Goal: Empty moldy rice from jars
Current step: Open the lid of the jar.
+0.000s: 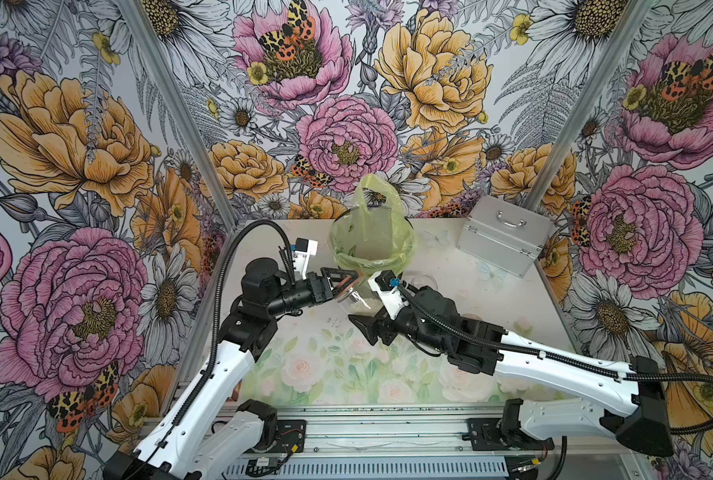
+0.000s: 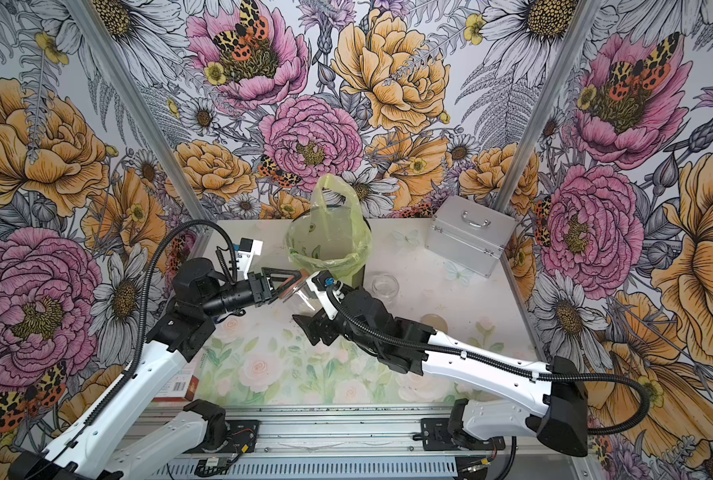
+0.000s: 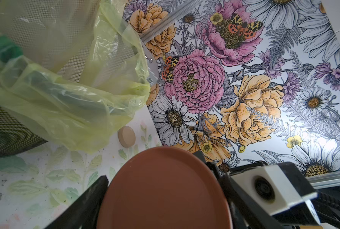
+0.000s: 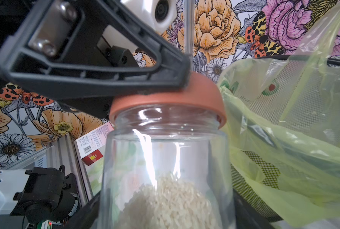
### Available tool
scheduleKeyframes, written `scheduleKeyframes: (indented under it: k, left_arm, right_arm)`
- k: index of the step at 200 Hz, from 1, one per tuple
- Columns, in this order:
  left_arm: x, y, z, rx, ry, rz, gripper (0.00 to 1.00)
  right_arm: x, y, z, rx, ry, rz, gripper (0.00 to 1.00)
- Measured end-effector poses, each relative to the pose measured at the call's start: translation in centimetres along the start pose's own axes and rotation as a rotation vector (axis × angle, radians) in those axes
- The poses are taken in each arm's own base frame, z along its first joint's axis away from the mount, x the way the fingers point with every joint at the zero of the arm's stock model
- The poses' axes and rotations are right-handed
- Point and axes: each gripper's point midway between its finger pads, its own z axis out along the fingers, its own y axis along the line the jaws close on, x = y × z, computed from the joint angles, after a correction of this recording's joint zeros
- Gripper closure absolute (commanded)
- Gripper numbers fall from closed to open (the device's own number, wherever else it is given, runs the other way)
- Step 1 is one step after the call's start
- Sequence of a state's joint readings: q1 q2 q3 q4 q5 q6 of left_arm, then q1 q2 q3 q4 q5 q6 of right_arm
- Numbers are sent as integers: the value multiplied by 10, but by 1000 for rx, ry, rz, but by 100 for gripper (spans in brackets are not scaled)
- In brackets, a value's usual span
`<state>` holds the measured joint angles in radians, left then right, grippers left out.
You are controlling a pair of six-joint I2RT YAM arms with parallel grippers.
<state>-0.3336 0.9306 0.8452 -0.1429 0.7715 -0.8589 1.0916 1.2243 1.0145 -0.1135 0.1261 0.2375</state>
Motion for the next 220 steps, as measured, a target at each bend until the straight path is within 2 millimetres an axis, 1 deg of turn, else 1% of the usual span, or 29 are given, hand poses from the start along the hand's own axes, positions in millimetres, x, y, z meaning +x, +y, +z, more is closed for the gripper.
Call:
scheduleKeyframes:
  k: [31, 56, 83, 106, 126, 143, 159, 174, 195, 220]
  left_arm:
    - [-4, 2, -1, -46, -8, -27, 47]
    - [-7, 2, 0, -104, -14, -46, 51]
    - [-9, -5, 2, -171, -3, -27, 54]
    - [-11, -9, 0, -218, 3, -16, 54]
    - [-10, -6, -3, -250, 8, -15, 55]
    - [-9, 0, -2, -273, 17, -22, 55]
    - [-8, 9, -2, -301, 27, -45, 55]
    - [-8, 18, -4, -327, 33, -69, 55]
    - [-12, 24, -6, -343, 22, -85, 56]
    - [-15, 27, -9, -348, 14, -96, 57]
  right_arm:
    - [1, -1, 5, 6, -1, -20, 94]
    - [4, -2, 10, 18, 5, -43, 94]
    - [10, -5, 16, 34, 22, -68, 94]
    - [10, -6, 19, 41, 18, -85, 95]
    - [8, -5, 19, 39, 8, -92, 95]
    - [9, -7, 20, 46, 4, -100, 96]
    - [11, -8, 20, 53, 3, -103, 97]
    - [8, -9, 19, 58, -11, -101, 98]
    - [4, -9, 16, 57, -28, -102, 100]
    - [-2, -8, 13, 56, -48, -99, 100]
